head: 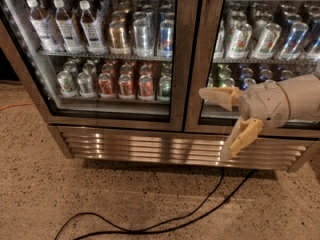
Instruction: Open left fridge door
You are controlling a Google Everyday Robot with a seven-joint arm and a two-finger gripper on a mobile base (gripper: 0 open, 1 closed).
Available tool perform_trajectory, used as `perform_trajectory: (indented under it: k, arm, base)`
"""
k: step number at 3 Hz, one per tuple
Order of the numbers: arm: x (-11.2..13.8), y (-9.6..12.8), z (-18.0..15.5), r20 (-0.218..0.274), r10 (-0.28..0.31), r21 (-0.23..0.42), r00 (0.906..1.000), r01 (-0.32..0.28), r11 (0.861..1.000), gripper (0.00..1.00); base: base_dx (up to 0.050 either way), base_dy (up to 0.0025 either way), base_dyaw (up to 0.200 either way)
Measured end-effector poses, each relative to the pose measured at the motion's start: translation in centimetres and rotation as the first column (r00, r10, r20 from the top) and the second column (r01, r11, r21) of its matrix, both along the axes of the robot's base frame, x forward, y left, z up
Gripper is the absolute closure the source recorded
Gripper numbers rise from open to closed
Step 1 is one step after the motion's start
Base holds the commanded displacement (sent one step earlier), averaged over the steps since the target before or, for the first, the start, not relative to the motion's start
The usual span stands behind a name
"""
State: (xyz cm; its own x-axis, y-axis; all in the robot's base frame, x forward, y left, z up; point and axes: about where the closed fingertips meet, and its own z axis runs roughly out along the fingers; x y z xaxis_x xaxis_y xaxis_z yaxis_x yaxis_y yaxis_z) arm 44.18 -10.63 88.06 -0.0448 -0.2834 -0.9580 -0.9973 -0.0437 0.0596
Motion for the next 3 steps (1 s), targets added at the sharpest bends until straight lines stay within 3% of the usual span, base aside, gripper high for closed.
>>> perform_trajectory:
  k: [1,3]
  arm:
    - [0.0,0.0,0.0,-0.001,-0.002,-0.001,1.0,0.002,1.0,0.0]
    - [0.6,0.8,-1.4,-0.095,-0.008,-0.026,0.9954,0.006,1.0,0.0]
  base:
    - [0.0,0.0,0.0]
    - [0.0,0.0,0.0]
